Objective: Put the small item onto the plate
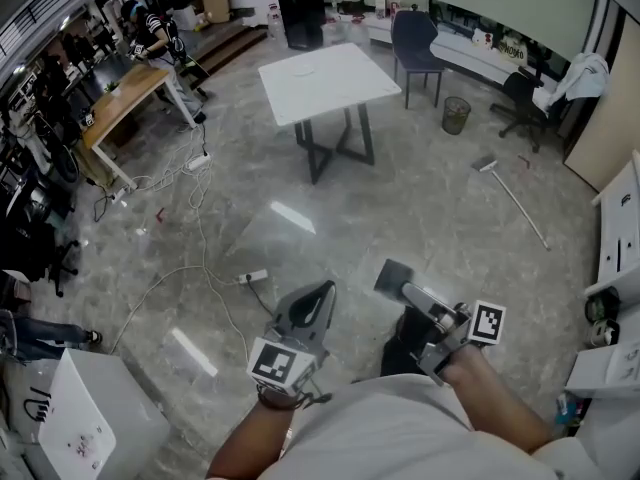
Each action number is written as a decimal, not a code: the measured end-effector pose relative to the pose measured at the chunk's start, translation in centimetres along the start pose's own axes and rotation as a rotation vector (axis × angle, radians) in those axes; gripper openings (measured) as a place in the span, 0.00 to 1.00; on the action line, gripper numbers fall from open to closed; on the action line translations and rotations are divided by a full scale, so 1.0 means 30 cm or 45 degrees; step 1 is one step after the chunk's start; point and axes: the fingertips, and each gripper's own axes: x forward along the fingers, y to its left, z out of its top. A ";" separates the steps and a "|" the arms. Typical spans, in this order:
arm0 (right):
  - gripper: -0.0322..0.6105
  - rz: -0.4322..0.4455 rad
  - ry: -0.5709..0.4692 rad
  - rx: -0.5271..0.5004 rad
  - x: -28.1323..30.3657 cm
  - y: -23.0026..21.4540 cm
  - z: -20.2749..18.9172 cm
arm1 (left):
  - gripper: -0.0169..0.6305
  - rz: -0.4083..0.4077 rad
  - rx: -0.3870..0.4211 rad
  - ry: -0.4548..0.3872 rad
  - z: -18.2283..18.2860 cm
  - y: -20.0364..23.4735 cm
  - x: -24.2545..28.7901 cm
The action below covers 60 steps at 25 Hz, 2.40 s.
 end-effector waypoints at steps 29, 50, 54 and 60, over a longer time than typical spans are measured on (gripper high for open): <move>0.18 0.028 0.353 0.057 1.256 -0.477 1.495 | 0.04 0.302 0.029 -0.035 0.109 1.220 1.554; 0.18 -0.033 0.155 0.017 2.564 -0.865 2.140 | 0.04 0.044 0.019 -0.003 0.233 2.479 2.237; 0.18 -0.036 0.162 0.028 2.713 -0.947 2.325 | 0.04 0.080 0.024 -0.001 0.244 2.623 2.397; 0.18 -0.052 0.249 0.037 2.995 -1.100 2.614 | 0.04 0.210 0.015 -0.005 0.233 2.884 2.625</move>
